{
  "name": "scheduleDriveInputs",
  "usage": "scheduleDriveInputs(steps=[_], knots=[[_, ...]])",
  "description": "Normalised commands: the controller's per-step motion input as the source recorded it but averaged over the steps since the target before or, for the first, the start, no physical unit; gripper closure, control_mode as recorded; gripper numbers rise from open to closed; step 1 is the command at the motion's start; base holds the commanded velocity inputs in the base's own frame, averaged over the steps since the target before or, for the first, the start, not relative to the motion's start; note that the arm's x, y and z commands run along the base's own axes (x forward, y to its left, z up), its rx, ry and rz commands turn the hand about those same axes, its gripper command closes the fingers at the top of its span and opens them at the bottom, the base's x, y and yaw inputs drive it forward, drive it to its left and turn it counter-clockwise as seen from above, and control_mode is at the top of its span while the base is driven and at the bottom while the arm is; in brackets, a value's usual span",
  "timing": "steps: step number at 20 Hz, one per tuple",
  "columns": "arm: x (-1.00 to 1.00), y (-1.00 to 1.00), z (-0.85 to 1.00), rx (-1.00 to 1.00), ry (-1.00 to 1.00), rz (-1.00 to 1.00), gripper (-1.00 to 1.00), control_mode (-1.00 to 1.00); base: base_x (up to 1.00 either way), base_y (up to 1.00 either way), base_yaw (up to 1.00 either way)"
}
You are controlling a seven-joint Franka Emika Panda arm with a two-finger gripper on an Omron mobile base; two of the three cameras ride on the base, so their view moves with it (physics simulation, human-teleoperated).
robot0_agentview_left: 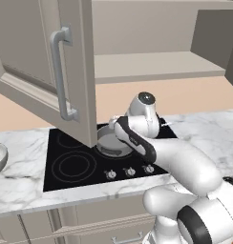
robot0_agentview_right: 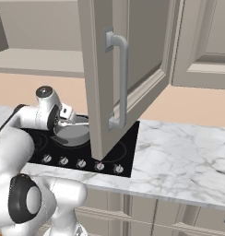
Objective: Open the cabinet and move the ladle to the pot. Then close the cabinet.
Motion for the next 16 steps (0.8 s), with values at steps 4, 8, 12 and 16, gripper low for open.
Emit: scheduleDriveInputs(steps=[4, 8, 12, 16], knots=[[0.54, 0.0, -0.36, 0.0, 0.0, 0.0, 1.0, -1.0, 0.0, 0.0, 0.0], [0.38, 0.0, -0.28, 0.0, 0.01, 0.0, 1.0, -1.0, 0.0, 0.0, 0.0], [0.4, 0.0, -0.35, 0.0, 0.01, 0.0, 1.0, -1.0, 0.0, 0.0, 0.0], [0.37, 0.0, -0.34, 0.0, 0.0, 0.0, 1.0, -1.0, 0.0, 0.0, 0.0]])
